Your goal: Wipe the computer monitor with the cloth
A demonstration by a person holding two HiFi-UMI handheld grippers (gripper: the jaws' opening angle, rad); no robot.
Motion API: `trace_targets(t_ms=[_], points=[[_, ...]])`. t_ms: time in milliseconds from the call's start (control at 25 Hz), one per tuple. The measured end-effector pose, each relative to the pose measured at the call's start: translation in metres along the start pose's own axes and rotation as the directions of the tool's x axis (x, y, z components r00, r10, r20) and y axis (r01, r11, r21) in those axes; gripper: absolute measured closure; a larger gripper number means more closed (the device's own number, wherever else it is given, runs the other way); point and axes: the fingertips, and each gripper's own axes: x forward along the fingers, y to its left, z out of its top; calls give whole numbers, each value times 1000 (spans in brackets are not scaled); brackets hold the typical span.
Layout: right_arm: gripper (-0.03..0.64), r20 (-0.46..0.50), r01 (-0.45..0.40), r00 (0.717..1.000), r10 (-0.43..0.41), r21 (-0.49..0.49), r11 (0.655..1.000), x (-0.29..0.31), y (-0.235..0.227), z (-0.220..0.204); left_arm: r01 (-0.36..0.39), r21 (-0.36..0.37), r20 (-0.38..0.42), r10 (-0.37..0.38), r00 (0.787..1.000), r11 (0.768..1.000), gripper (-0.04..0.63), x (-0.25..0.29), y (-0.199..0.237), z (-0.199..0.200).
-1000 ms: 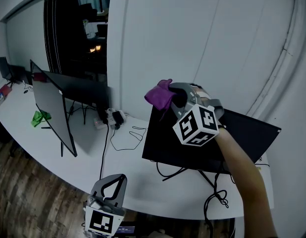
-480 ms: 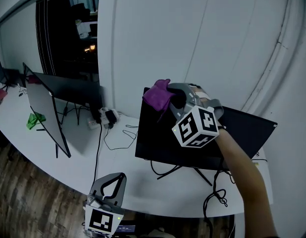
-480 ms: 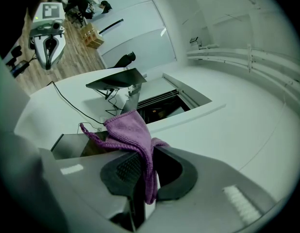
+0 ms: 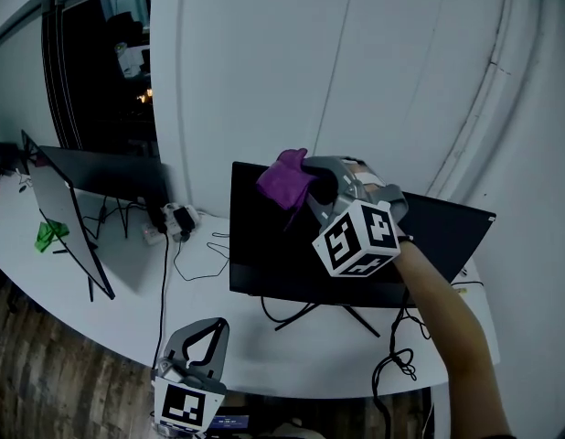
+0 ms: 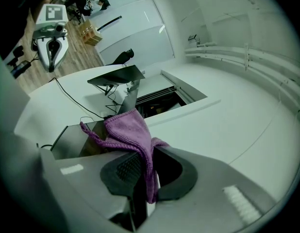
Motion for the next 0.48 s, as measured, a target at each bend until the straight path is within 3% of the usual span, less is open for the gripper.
trace_targets(t_ms=[480], points=[[558,-75,36,997,-35,20,999,-40,-10,-54,81,21,20,-81,996,996,591,35,-30,13]])
